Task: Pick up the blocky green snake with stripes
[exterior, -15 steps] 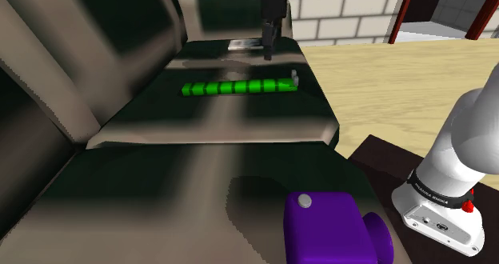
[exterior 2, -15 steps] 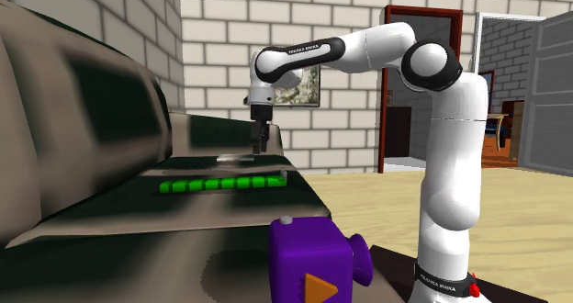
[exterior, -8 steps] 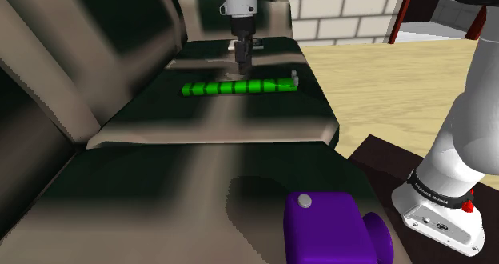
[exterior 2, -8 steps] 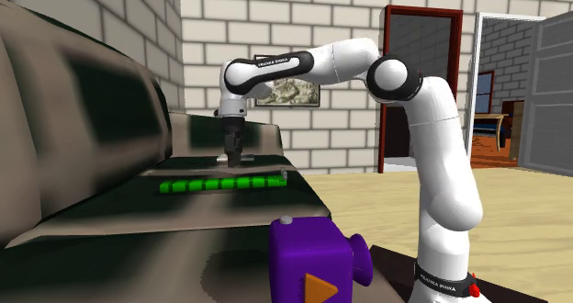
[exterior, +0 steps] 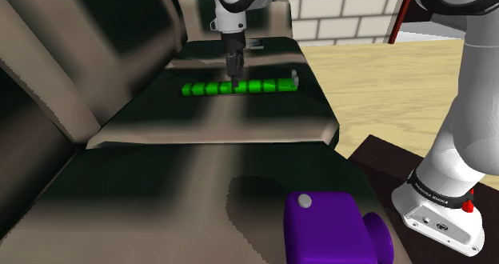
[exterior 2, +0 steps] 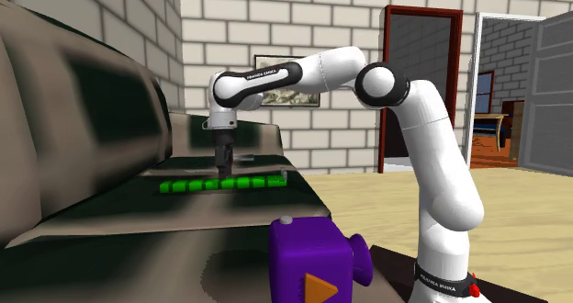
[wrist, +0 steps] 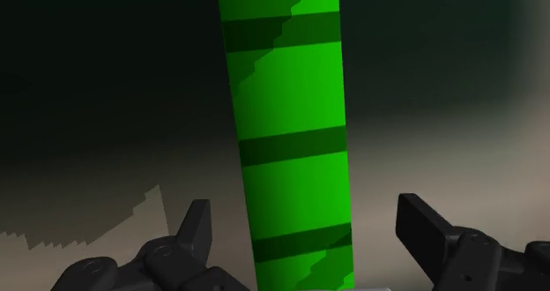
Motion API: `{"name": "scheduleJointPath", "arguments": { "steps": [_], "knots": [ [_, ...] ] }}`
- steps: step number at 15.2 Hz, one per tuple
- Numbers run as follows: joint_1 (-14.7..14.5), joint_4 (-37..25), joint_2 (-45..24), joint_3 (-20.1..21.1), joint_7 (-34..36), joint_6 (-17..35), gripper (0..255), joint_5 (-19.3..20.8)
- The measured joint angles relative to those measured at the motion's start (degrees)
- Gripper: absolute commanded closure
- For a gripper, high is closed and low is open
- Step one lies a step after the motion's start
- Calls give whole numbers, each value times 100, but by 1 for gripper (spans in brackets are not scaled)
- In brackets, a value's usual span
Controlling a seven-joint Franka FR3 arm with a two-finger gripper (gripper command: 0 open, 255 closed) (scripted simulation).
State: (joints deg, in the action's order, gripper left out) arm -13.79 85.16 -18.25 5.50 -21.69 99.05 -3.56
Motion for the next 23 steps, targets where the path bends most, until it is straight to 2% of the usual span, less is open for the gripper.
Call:
{"name": "scheduleJointPath", "arguments": {
  "steps": [2, 3, 13, 23],
  "knots": [
    [-7, 90, -32, 2, 0, 124, 0, 2],
    [-5, 131, -27, 2, -5, 159, 255, 1],
    [-3, 179, -7, 2, -13, 199, 255, 0],
    [-6, -512, -23, 4, 38, -485, 255, 7]
  ]
}}
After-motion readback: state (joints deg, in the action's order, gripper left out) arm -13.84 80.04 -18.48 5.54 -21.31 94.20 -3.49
